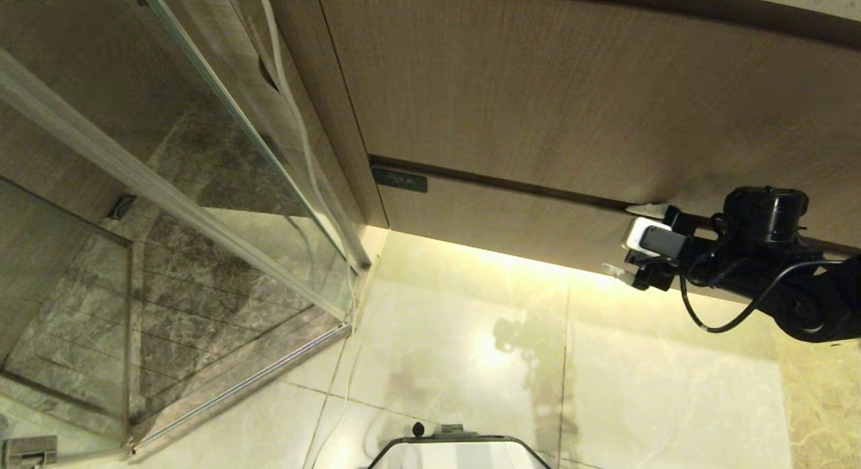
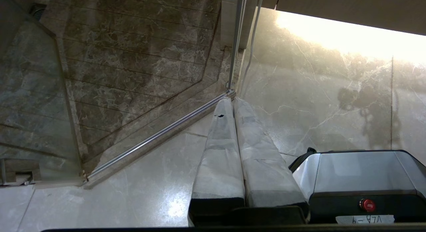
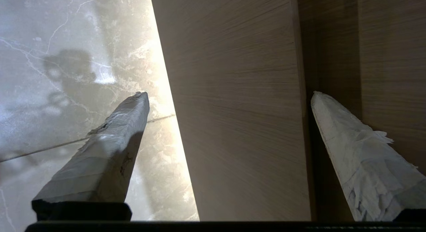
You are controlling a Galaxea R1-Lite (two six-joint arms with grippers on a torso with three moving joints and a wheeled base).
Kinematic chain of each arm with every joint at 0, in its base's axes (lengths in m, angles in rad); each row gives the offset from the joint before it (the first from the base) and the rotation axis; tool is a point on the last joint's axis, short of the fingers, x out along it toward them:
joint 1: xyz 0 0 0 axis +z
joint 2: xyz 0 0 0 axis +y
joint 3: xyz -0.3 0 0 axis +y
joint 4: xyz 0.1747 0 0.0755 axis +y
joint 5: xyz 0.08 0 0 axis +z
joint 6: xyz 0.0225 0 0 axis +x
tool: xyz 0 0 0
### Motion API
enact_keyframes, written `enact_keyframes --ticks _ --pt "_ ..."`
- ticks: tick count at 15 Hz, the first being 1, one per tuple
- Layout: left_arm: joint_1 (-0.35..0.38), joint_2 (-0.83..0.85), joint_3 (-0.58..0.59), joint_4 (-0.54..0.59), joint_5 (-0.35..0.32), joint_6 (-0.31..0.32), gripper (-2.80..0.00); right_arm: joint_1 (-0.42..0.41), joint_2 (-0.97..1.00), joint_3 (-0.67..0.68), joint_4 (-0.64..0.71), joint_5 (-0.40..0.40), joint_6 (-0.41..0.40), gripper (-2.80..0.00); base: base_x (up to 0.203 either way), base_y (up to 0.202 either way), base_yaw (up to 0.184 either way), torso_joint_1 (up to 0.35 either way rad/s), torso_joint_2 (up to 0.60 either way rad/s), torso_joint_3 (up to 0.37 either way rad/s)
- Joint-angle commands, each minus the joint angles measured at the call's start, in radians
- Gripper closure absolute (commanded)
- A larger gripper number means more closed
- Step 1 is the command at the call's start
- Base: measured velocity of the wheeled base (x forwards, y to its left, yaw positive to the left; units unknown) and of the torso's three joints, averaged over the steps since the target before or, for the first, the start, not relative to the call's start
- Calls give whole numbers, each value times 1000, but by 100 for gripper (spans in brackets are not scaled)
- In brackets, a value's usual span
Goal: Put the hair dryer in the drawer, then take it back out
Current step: Pull open the drawer
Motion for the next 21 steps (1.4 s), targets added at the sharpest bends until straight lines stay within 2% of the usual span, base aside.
enact_keyframes --ticks 1,3,7,9,13,17,20,21 --pt "-1 2 0 0 0 0 0 0 31 -16 -11 0 -5 -280 0 0 0 0 0 0" --pt "-1 2 0 0 0 0 0 0 53 -29 -25 1 24 -280 0 0 0 0 0 0" --pt "-1 2 0 0 0 0 0 0 68 -29 -43 -12 26 -280 0 0 0 0 0 0" --pt "-1 2 0 0 0 0 0 0 55 -16 15 -27 27 -280 0 0 0 0 0 0" --pt "-1 2 0 0 0 0 0 -2 24 -25 201 -141 26 -280 0 0 0 0 0 0" --pt "-1 2 0 0 0 0 0 -3 -17 4 248 -204 29 -280 0 0 0 0 0 0" --pt "-2 2 0 0 0 0 0 -3 -47 30 289 -221 32 -280 0 0 0 0 0 0" --pt "-1 2 0 0 0 0 0 -3 -54 36 302 -255 33 -280 0 0 0 0 0 0"
